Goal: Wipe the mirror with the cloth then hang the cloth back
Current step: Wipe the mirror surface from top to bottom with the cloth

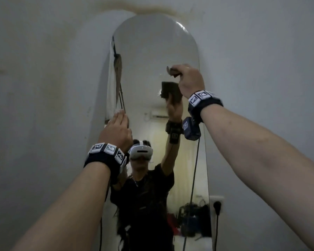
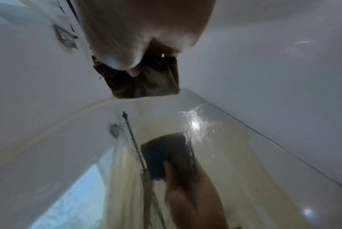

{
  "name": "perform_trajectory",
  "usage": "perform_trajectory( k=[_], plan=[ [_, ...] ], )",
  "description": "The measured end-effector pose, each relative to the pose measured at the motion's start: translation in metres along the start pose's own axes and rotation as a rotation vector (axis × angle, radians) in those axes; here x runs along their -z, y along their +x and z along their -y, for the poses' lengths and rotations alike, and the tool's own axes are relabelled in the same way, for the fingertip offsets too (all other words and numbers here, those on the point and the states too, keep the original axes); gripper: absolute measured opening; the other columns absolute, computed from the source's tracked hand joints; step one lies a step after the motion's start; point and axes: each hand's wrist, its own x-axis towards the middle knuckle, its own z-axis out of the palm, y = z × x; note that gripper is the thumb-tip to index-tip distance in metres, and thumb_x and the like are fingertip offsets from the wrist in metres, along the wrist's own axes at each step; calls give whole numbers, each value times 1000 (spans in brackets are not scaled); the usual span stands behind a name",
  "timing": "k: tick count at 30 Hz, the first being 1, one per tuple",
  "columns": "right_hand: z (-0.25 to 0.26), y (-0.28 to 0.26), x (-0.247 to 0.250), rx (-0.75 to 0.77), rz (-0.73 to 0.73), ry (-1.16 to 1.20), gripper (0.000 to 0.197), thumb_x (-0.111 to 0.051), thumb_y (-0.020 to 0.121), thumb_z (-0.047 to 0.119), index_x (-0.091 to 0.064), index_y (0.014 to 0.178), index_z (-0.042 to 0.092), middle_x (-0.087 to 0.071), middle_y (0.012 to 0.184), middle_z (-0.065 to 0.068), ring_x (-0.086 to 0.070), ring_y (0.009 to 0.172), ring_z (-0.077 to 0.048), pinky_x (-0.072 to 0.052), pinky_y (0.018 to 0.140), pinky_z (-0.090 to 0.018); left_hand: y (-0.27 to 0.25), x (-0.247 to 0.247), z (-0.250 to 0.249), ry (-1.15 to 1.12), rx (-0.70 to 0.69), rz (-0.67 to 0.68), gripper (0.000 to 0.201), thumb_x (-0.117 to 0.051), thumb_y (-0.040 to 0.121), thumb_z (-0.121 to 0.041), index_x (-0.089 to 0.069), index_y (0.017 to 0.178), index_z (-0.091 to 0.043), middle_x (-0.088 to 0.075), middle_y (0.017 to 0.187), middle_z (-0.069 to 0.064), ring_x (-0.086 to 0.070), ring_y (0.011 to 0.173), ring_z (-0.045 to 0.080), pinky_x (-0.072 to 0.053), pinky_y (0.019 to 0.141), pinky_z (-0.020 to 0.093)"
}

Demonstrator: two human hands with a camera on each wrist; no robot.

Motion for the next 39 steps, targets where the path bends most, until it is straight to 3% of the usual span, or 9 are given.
perform_trajectory(
  k=[4, 6, 16, 21, 26, 29, 32, 36, 39],
  plan=[
    [-15, 15, -33, 4, 184, -56, 51, -44, 83, 1, -62, 125, 25, -58, 133, -5, -52, 122, -27, -39, 103, -32, -2, -9, 0, 47, 22, -40, 63, -30, 94, -41, -40, 141, 0, -10, 162, 14, -5, 150, 27, -16, 122, 42],
    [-18, -10, -49, -4, 194, -47, 51, -44, 85, 1, -59, 128, 25, -52, 141, -2, -43, 131, -25, -33, 110, -33, -8, -6, -5, -45, 52, -75, 62, -30, 98, -37, -25, 150, -2, -7, 162, 11, -4, 150, 24, -11, 123, 39],
    [-7, -266, -81, 271, 193, 75, 55, -60, 79, -8, -59, 127, 18, -50, 141, -1, -36, 138, -17, -27, 115, -47, -16, 5, -15, -137, 73, -88, 60, -29, 100, -27, -14, 152, -2, -8, 162, 14, -5, 150, 25, -5, 123, 36],
    [2, -337, -64, 427, 293, 56, 50, -44, 78, 5, -63, 122, 20, -57, 135, -1, -48, 130, -22, -39, 107, -49, -20, 6, -18, -142, 96, -60, 62, -28, 100, -28, -9, 153, -4, -3, 162, 12, -2, 151, 23, -4, 123, 37],
    [10, -241, -20, 314, 102, 64, 34, -66, 81, 10, -63, 115, 18, -67, 108, 0, -59, 89, -18, -51, 80, -35, -19, 4, -15, -163, 94, -103, 62, -30, 99, -30, -14, 153, -5, -8, 162, 12, -8, 150, 24, -8, 123, 37],
    [-7, -124, 11, 272, -134, 76, 31, -52, 84, 21, -63, 113, 19, -67, 102, -1, -62, 89, -19, -50, 84, -35, -20, -2, -15, -143, 84, -129, 61, -29, 100, -32, -14, 153, -5, -10, 162, 12, -8, 150, 24, -8, 123, 37],
    [-39, -20, 21, 126, -256, -48, 38, -45, 81, 6, -71, 105, 21, -69, 105, -7, -63, 97, -29, -50, 87, -40, -17, -10, -13, -158, 82, -178, 64, -25, 96, -34, -18, 152, -5, -13, 161, 12, -10, 150, 24, -7, 122, 36],
    [-70, 17, 1, -47, 129, -98, 51, -40, 86, -4, -64, 123, 21, -56, 133, -10, -49, 124, -30, -32, 106, -27, -18, -19, -11, -151, 74, -231, 64, -24, 95, -35, -21, 151, -5, -17, 160, 12, -12, 149, 23, -10, 122, 39],
    [-79, -17, -17, -67, 175, -64, 51, -43, 86, -3, -62, 126, 21, -51, 140, -7, -43, 130, -26, -26, 109, -25, -20, -26, -12, -137, 90, -261, 64, -22, 96, -37, -20, 152, -6, -17, 161, 11, -12, 150, 22, -10, 122, 39]
  ],
)
